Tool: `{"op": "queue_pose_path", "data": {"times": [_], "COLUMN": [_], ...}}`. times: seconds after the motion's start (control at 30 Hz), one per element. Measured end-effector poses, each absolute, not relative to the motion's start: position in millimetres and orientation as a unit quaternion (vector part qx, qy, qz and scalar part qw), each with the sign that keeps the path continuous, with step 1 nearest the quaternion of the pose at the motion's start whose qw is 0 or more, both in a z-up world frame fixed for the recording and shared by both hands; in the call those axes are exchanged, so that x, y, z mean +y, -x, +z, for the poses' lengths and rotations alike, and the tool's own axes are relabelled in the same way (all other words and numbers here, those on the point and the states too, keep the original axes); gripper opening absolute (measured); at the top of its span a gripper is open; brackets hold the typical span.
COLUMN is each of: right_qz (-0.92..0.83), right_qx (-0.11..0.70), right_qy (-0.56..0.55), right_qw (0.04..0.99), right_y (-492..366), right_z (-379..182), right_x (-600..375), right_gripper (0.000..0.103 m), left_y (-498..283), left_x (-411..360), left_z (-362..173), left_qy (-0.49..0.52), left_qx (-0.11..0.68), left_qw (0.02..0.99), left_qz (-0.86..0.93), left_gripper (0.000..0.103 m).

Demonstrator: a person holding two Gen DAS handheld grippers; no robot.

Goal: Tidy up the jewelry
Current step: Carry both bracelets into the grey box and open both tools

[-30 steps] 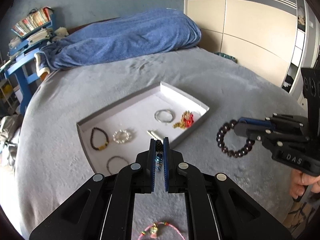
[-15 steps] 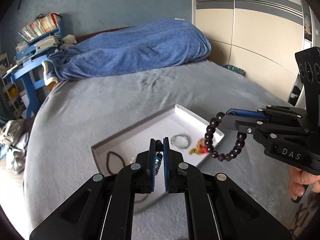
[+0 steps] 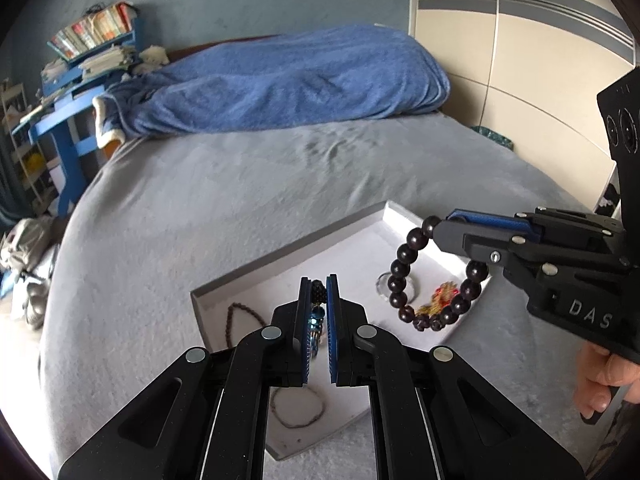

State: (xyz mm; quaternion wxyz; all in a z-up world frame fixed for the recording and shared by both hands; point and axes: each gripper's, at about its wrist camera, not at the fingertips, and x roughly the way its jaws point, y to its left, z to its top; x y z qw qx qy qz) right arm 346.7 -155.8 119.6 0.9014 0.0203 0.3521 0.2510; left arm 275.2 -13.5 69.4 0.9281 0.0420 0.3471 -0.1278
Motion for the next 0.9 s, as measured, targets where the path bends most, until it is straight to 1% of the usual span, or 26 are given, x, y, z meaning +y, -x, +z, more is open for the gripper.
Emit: {"op": "queue_pose_path", "data": {"times": [0.1,0.33,0.43,0.57,0.73,0.8,0.83,0.9], "right_qz": [0.245,0.251,0.244,0.224,0.213,0.21,0.21,0.209], "right_qx": [0.366,0.388,0.408,0.433,0.441,0.442,0.444,0.443], "right_qy": [-0.027,-0.025,-0.02,0.004,0.017,0.023,0.024,0.026], "right_qw": [0.897,0.886,0.88,0.873,0.872,0.871,0.871,0.872], "right_y": [-356.5,-364.6,-365.4,-367.0,-367.1,-366.2,-365.5,-362.4], "right_z": [108.8,89.9,73.9,49.7,41.1,39.6,38.6,38.8], "right_x": [-153.5,-140.3,-138.8,-137.1,-140.1,-140.3,-140.6,-142.0], "right_gripper": [0.014,0.014,0.014,0.014,0.014,0.014,0.015,0.016], "left_y": [-282.1,-284.0,-286.9,-288.0,-282.7,-279.5,-277.2,-274.1], "left_x": [-11.4,-14.4,-13.6,-11.2,-9.3,-11.3,-12.8,-15.4], "left_z": [55.4,35.4,17.4,-10.9,-25.5,-25.8,-25.3,-23.7], "left_qy": [-0.029,-0.033,-0.03,-0.05,-0.064,-0.07,-0.075,-0.08], "left_qx": [0.365,0.386,0.41,0.443,0.462,0.462,0.46,0.457], "left_qw": [0.922,0.912,0.902,0.889,0.879,0.879,0.879,0.88], "left_qz": [-0.13,-0.134,-0.132,-0.109,-0.1,-0.099,-0.098,-0.101], "left_gripper": [0.008,0.008,0.008,0.008,0.008,0.022,0.025,0.036]}}
